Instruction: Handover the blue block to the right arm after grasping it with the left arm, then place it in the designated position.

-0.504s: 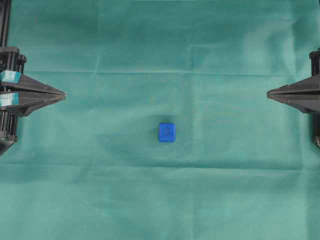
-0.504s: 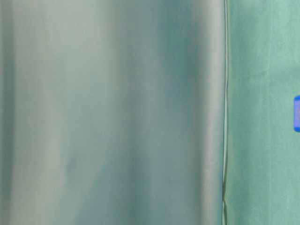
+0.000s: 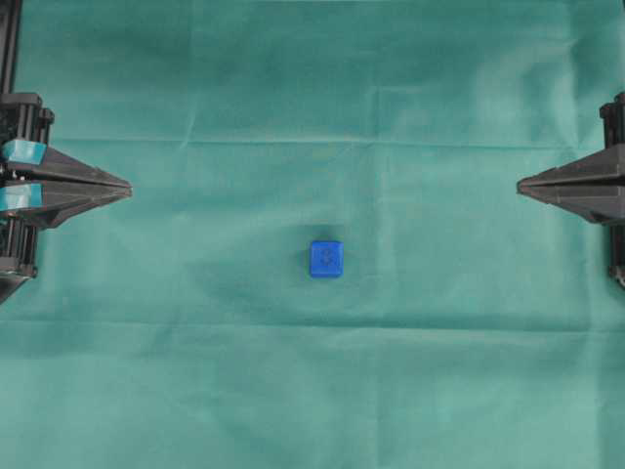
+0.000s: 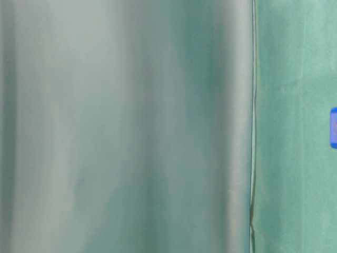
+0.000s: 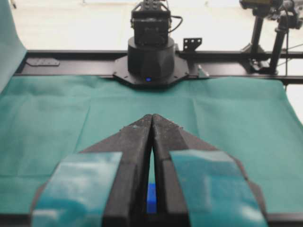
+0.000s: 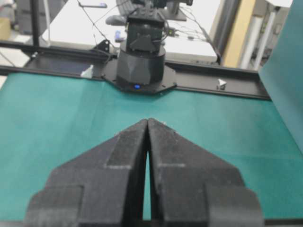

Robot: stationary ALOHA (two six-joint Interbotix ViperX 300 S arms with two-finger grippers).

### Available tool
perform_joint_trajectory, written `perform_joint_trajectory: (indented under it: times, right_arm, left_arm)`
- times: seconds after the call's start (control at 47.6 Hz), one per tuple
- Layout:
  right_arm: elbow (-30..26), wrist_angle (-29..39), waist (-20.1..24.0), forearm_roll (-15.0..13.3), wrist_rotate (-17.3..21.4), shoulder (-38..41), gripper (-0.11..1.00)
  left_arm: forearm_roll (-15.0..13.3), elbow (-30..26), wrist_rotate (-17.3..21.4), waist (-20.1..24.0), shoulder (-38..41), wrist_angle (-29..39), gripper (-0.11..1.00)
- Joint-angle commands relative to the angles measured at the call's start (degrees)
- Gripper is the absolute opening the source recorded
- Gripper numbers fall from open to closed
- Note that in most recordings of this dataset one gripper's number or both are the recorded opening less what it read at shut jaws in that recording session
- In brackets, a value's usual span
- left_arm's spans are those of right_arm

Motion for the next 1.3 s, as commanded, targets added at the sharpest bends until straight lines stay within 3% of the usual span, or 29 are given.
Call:
perform_joint_trajectory:
  times: [0.0,0.189,0.315,0.399,0.483,0.588,0.651,0.714,1.28]
  right_arm:
    - [-1.85,-0.26,0.00,0.18,0.09,0.44,0.00]
    - [-2.46,1.32,-0.26,0.18,0.26,1.05,0.00]
    - [-2.72,1.41,-0.35,0.09,0.88,1.05,0.06]
    - [-2.90,1.41,-0.35,0.09,1.32,1.14,0.23]
    - [-2.90,1.85,-0.44,0.18,1.67,1.58,0.49]
    - [-3.08,2.72,-0.35,0.18,1.85,2.46,0.80]
    - [-3.43,2.99,-0.35,0.18,1.85,2.99,0.90]
    - [-3.69,3.08,-0.44,0.18,1.85,3.43,0.94]
    - [-3.87,3.08,-0.53,0.00,1.76,3.52,0.94]
  left_arm:
    - [0.18,-1.85,0.09,0.18,0.44,0.70,0.02]
    - [0.09,-2.37,0.09,0.18,0.44,2.29,0.05]
    - [0.09,-2.55,0.09,0.18,0.44,2.29,0.30]
    - [0.09,-2.55,0.09,0.18,0.44,2.55,0.54]
    - [0.18,-2.55,0.09,0.18,0.44,2.99,0.78]
    - [0.09,-2.55,0.09,0.18,0.44,3.08,0.98]
    - [0.09,-2.64,0.09,0.18,0.44,3.08,1.00]
    - [0.09,-2.72,0.09,0.18,0.44,3.08,1.00]
    - [0.09,-3.34,-0.09,0.18,0.53,3.08,1.00]
